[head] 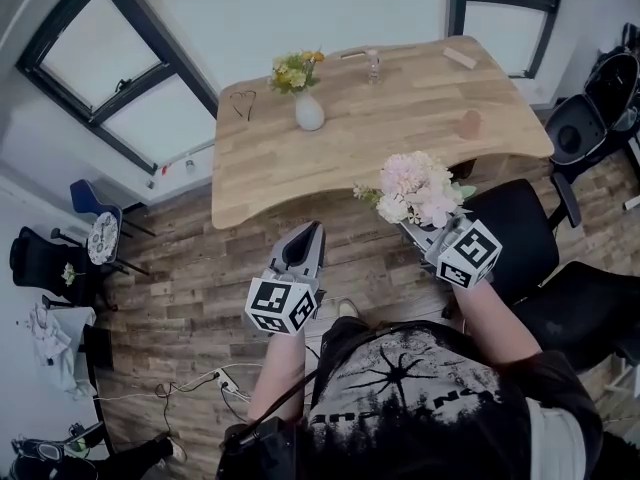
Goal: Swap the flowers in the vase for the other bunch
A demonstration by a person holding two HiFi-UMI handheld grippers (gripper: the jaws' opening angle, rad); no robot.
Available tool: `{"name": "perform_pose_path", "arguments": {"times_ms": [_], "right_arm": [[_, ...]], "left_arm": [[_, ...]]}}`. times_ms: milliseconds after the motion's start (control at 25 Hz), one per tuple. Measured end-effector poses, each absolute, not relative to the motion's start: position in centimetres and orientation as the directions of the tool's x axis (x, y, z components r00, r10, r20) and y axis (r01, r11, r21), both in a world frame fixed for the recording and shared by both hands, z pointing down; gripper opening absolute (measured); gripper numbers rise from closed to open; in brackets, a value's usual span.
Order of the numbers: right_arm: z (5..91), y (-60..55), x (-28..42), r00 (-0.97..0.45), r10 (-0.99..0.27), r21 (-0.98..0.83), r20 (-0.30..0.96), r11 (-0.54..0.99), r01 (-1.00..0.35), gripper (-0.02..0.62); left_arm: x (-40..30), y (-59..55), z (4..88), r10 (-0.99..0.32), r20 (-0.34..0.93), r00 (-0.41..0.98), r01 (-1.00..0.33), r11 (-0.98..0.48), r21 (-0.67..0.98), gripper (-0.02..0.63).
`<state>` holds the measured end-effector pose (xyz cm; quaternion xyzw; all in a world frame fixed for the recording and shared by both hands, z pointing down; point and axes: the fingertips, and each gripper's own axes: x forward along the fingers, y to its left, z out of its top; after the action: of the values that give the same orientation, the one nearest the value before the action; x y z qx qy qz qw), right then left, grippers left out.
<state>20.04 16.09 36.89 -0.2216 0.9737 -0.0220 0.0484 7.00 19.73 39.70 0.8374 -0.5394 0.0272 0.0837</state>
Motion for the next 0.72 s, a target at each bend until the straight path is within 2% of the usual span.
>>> {"name": "perform_pose_path", "arguments": {"times_ms": [720], "right_arm": [[37.5, 9.2, 15.6, -0.888, -0.455, -0.069, -0.070, 0.890, -0.450, 0.034]], "left_arm": [[2.3, 12.2, 40.3, -0.892, 0.137, 0.430, -0.901, -0.417, 0.119, 0.015]]}}
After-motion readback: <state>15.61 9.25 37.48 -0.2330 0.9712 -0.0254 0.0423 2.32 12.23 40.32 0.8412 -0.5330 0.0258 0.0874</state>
